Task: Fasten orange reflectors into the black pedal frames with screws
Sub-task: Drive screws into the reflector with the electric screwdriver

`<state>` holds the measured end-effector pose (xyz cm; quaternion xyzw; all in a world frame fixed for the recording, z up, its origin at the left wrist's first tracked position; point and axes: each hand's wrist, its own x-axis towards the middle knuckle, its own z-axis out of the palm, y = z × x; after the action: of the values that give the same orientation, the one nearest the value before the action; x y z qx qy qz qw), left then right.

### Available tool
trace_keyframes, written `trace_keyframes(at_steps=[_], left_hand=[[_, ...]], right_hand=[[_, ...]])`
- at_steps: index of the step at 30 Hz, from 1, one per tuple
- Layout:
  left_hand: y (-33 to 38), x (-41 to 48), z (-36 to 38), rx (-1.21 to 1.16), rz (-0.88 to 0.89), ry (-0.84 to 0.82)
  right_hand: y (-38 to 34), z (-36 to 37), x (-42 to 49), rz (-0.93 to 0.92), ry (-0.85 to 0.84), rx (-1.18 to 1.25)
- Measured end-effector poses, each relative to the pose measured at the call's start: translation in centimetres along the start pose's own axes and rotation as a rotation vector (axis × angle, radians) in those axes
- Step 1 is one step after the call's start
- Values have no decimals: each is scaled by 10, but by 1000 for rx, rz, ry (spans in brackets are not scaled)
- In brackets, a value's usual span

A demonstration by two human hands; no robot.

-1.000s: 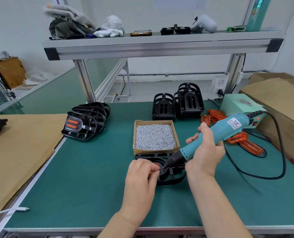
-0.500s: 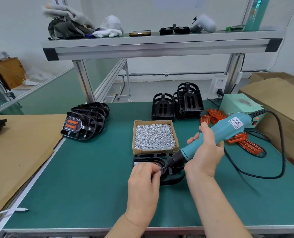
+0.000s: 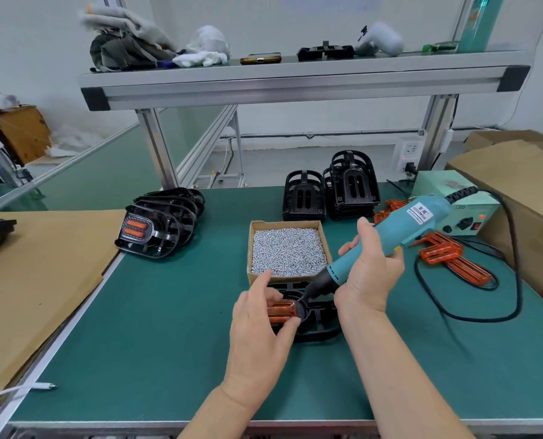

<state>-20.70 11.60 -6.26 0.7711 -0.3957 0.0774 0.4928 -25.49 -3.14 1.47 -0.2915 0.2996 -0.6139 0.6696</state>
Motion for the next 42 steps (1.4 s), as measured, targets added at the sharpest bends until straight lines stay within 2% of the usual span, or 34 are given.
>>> trace_keyframes(at_steps=[6,11,26,31,42], left_hand=[[-26,3,-6,192,38,-2],[-28,4,-1,294,70,-82],[-26,6,-3,305,68,-97],[-27,5,-3,242,45,-107],[-29,7,0,221,61,-83]], right_hand=[[10,7,2,-112,-75,-90],[18,10,-3,-202,-174,-170],[33,10,-11,-301,-270,-297],[35,11,-13,-314,-280,-326],[42,14,-18,-336,-422,-378]])
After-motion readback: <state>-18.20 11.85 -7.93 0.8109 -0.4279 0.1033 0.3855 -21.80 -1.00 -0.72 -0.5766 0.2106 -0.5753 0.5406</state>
